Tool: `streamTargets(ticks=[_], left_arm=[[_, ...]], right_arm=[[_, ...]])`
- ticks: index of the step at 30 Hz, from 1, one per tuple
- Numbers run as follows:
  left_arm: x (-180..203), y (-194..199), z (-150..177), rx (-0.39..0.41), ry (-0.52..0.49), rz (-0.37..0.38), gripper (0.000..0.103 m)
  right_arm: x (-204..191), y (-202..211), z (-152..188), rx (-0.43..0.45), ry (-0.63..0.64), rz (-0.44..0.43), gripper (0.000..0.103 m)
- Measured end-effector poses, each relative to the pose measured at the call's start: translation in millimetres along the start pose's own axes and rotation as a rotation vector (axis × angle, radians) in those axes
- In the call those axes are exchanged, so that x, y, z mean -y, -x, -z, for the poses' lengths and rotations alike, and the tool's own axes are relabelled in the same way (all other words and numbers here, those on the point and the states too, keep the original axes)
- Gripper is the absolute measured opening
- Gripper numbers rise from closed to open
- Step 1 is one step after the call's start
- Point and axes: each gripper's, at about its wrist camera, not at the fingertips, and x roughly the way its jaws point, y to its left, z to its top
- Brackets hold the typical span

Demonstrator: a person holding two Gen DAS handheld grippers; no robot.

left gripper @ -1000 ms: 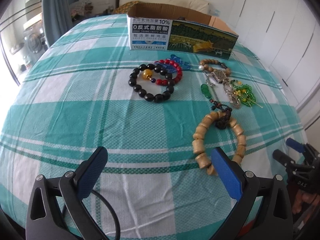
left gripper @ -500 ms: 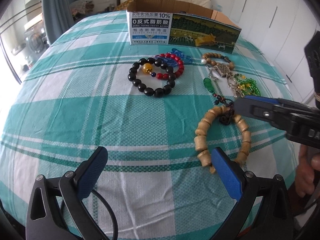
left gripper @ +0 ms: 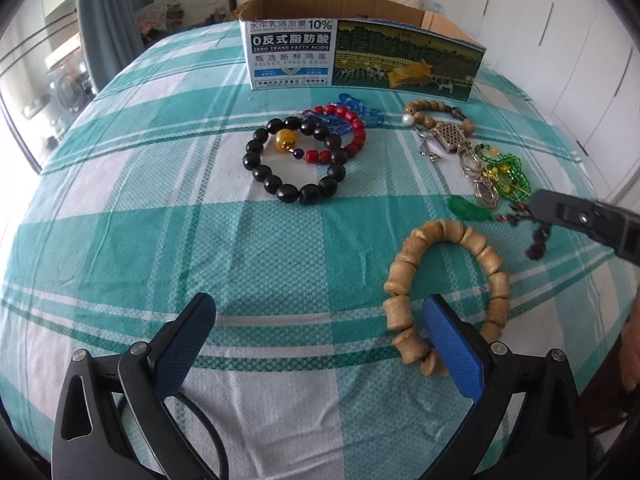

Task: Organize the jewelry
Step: 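Grasp the green pendant on black beads with the right tool, then grasp the wooden bead bracelet with the left tool while the right tool holds the pendant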

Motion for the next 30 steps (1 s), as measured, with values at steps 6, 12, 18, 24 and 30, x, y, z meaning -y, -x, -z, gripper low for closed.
streamTargets(ticks=[6,12,18,24,30], left_arm=[[13,-7,-2,0.006,-0.046,-0.027,0.102],[19,-8,-3,0.008,-0.061,-0.014,0.102],[32,-5,2,0.013,-0.100,0.010,0.102],[32,-5,2,0.035,-0.102,0.014,0.103],[32,-6,2,0.041,-0.107,0.021,0.103]], right_arm=[[21,31,51,-0.027,0.061,0.153,0.015],[27,61,76,0.073,0.032,0.201,0.060],[29,58,87,0.088,0.004,0.246,0.060],[20,54,94,0.104,0.000,0.273,0.060],[16,52,102,0.110,0.000,0.274,0.060]])
